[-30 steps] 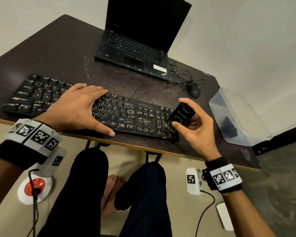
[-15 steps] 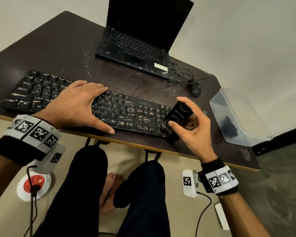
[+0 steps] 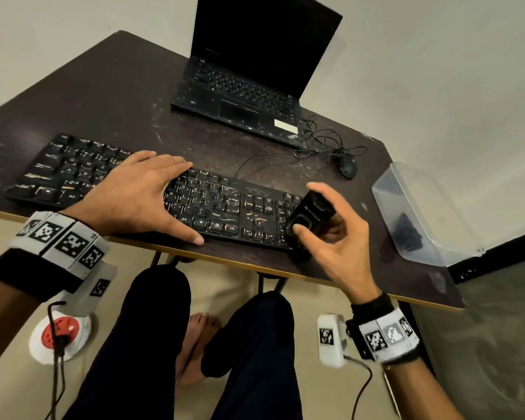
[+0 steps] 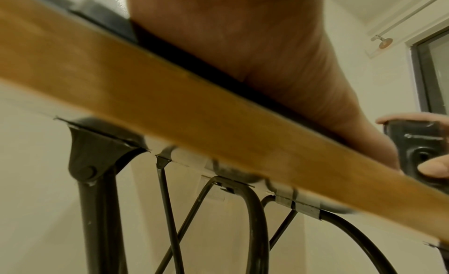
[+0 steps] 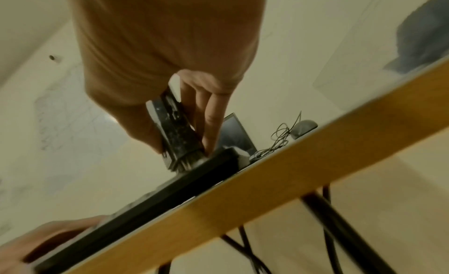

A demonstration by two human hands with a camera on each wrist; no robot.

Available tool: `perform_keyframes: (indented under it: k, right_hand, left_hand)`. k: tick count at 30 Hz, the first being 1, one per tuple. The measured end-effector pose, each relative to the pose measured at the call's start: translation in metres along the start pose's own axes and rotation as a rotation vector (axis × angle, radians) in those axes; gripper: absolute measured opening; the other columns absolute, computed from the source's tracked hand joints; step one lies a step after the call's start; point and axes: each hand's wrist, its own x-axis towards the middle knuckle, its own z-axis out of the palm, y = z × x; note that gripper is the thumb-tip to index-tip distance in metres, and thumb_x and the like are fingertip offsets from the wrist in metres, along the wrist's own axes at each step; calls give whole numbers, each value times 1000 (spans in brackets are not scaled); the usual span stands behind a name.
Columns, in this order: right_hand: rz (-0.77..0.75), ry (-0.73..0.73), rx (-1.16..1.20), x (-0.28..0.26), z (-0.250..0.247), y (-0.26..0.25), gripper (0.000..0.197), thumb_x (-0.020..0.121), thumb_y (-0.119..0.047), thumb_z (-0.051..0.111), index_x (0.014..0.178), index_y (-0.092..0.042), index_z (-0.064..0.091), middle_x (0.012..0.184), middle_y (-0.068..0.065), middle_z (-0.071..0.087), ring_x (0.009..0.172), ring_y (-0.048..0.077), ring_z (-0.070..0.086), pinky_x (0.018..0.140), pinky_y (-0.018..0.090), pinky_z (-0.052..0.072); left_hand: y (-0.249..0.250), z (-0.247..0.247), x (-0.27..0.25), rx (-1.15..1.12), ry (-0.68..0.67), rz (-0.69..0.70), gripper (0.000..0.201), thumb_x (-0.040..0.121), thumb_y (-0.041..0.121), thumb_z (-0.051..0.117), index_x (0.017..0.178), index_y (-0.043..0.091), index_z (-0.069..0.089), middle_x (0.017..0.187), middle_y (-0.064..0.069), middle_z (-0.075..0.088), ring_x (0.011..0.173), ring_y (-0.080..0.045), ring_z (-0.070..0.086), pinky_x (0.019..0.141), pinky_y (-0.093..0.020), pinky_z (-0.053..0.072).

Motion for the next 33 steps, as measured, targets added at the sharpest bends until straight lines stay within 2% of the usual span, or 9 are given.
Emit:
perform_keyframes:
  k: [3,9,13,17,20,23,27,30,33]
  right_hand:
    - [-58,-26,-50,-7,2,-3,65,83,8,84,141,-15,66,132,-12,72,116,5,72,96,25,60]
    - [-58,156,-119,-34,19,-6,66,85,4,84,144,-20,65,131,-13,74,112,5,74,95,36,64]
    - [-32,393,-147,-43,39,0,66,86,0,84,146,-20,63,126,-12,76,101,10,78,83,44,67]
    - [-164,357,-259,-44,55,-4,64,84,3,85,142,-16,67,131,-5,76,108,9,77,92,36,65]
    - [-53,482,-200,-40,48,-1,66,86,0,84,145,-23,64,133,-8,74,110,12,77,90,45,66]
    - [-149,395,-281,-44,51,0,65,85,1,85,143,-20,65,133,-3,75,113,9,76,94,38,65]
    - [-12,549,-177,-42,51,1,67,86,-1,84,145,-25,64,128,-3,76,108,12,77,88,46,66]
    - [-130,428,-278,-41,58,-1,62,84,1,85,142,-15,68,133,-4,75,114,5,75,97,31,62]
    - [-11,529,-176,-38,53,-2,65,87,-3,83,146,-22,64,127,-3,77,107,9,77,91,43,66]
  left_hand:
    - [-1,1,0,-3,1,-1,160,30,112,44,164,26,25,170,7,27,155,-11,19,124,-24,-5]
    - [-1,1,-1,-2,2,-4,161,30,113,44,164,27,25,170,7,26,155,-13,19,123,-24,-5]
    - [-2,3,1,9,11,9,160,31,113,45,163,25,28,169,5,29,155,-13,22,126,-27,-1]
    - [-1,2,1,1,8,4,161,30,113,45,164,25,27,170,6,28,155,-14,21,126,-27,-2]
    - [-2,3,1,11,12,4,161,29,114,43,164,27,27,169,6,28,155,-13,21,128,-29,0]
    - [-3,4,1,6,13,4,161,30,114,43,164,27,27,169,6,28,155,-12,21,128,-29,0]
    - [-1,3,1,4,10,-3,161,30,113,44,164,28,25,170,7,26,156,-14,19,123,-25,-4]
    - [-2,3,1,-3,11,-5,160,30,114,44,164,28,25,170,7,26,155,-13,19,124,-25,-4]
    - [-1,3,2,10,7,0,160,30,114,44,164,28,25,170,7,26,156,-13,19,125,-27,-3]
